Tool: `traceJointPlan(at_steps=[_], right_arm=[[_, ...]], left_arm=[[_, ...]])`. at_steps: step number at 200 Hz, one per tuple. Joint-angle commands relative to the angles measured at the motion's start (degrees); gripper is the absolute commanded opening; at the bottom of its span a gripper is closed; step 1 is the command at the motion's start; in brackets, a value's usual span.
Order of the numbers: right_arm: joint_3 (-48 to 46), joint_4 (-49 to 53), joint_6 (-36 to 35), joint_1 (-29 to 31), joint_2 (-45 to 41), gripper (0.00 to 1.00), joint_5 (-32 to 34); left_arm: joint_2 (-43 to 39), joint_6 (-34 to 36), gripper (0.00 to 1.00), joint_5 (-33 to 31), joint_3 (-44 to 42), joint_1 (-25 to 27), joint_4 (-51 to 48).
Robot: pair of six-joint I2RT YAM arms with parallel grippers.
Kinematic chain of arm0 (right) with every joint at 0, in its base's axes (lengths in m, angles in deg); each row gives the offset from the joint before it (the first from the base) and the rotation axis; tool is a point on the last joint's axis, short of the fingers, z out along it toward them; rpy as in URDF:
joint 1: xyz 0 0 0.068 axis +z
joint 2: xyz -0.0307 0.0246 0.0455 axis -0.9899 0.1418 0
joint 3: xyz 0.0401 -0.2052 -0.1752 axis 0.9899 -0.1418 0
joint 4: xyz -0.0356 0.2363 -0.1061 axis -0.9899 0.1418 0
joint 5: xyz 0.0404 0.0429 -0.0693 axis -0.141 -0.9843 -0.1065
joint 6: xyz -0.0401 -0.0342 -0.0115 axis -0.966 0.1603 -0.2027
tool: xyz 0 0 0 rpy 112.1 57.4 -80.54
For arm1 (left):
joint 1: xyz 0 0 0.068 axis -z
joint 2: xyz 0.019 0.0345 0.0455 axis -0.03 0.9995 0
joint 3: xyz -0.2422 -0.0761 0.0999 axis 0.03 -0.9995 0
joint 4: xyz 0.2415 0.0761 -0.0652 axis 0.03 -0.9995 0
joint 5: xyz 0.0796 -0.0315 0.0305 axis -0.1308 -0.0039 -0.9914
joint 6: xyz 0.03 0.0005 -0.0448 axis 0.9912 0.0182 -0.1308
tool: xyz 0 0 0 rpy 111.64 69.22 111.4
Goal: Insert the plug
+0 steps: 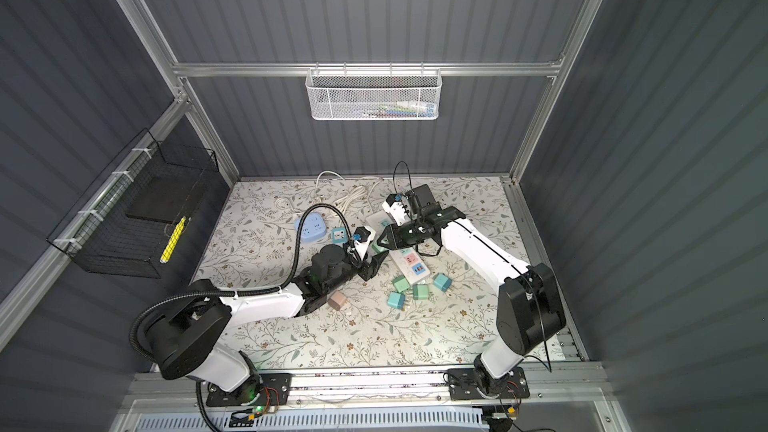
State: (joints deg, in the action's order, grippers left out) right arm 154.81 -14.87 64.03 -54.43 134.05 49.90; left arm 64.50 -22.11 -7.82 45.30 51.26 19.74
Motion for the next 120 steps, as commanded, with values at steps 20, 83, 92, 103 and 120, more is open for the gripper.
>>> traceJointPlan(at_steps=[20, 83, 92, 103, 120], right_arm=[[-0.6, -7.0, -7.4, 0.5, -0.2, 0.19, 18.2], [4.2, -17.7, -13.2, 0.3, 11.5, 0.19, 24.2], [5.8, -17.9, -13.4, 0.4, 13.4, 0.19, 23.8], [7.9, -17.8, -13.5, 0.3, 15.8, 0.19, 24.2], [10.5, -17.7, -13.1, 0.1, 18.7, 0.18, 23.9]], left_arm=[[-10.2, -9.8, 0.82, -11.8, -5.2, -1.0, -2.8], [-24.3, -18.5, 0.88, -19.6, -14.3, -5.1, -6.3], [-25.5, -18.9, 0.88, -19.6, -14.9, -5.7, -7.0], [-26.6, -18.9, 0.87, -19.6, -15.4, -6.2, -7.4], [-27.8, -18.9, 0.88, -19.7, -16.0, -6.5, -7.7]])
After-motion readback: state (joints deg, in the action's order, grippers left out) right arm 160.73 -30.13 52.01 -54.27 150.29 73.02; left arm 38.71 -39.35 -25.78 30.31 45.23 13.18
